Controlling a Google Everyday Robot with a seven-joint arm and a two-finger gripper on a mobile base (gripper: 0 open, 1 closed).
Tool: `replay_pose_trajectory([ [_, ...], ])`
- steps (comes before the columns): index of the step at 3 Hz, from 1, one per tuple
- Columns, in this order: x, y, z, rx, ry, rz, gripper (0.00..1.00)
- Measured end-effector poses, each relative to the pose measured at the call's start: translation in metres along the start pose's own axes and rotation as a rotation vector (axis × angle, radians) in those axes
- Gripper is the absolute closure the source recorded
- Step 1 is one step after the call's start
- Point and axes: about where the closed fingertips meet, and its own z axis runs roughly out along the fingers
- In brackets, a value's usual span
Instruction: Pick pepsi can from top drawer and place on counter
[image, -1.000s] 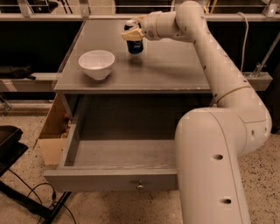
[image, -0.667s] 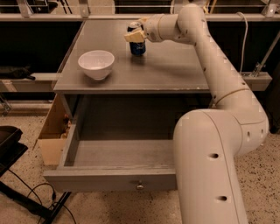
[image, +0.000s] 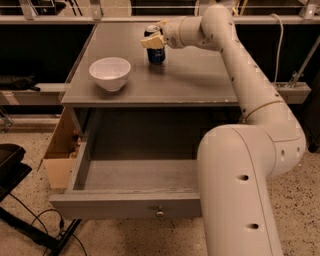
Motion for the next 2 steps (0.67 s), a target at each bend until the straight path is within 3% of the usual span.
replay_pose_trajectory([
  [2,0.0000,0.0000,0.0000,0.000,0.000,0.000,0.04],
])
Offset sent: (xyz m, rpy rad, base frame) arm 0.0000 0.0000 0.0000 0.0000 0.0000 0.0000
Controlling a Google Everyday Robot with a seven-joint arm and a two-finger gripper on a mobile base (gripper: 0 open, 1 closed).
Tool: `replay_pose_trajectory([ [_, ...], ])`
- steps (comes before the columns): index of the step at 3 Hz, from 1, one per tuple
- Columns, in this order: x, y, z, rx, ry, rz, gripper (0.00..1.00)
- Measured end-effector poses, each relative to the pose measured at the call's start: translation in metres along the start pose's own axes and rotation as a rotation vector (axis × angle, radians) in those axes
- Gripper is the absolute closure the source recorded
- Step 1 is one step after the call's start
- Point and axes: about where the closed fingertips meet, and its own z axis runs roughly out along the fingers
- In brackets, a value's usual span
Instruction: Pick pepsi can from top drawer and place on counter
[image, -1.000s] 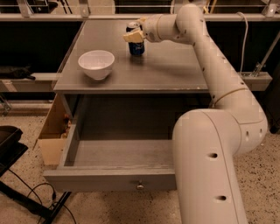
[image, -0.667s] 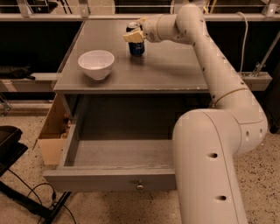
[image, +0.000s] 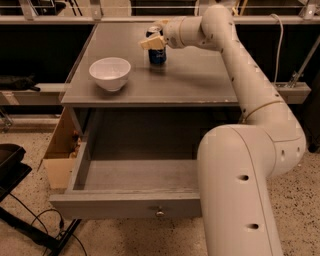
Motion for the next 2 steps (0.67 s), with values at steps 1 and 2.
replay_pose_trajectory([
  [1,0.0000,0.0000,0.0000,0.000,0.000,0.000,0.00],
  [2,-0.0065,0.0039,0.0019,-0.017,-0.025,0.010,0.00],
])
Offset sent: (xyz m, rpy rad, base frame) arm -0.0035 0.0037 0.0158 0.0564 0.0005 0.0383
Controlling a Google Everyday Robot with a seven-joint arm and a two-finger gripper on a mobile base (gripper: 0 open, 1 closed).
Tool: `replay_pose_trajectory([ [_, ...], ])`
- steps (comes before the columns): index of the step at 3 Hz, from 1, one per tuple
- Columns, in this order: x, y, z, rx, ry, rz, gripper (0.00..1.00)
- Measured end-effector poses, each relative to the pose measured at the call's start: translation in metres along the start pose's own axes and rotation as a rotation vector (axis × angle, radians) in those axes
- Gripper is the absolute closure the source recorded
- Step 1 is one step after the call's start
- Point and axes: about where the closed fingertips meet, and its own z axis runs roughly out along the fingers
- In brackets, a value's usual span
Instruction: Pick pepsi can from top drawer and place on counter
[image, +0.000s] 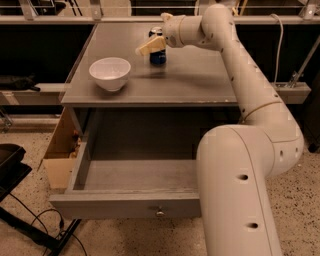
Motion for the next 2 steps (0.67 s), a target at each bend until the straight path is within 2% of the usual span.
replay_pose_trajectory([
  [1,-0.034,0.002,-0.018,-0.010,-0.012,-0.040,0.00],
  [2,-0.087,0.002,-0.053,0.020,0.000,-0.126,0.00],
])
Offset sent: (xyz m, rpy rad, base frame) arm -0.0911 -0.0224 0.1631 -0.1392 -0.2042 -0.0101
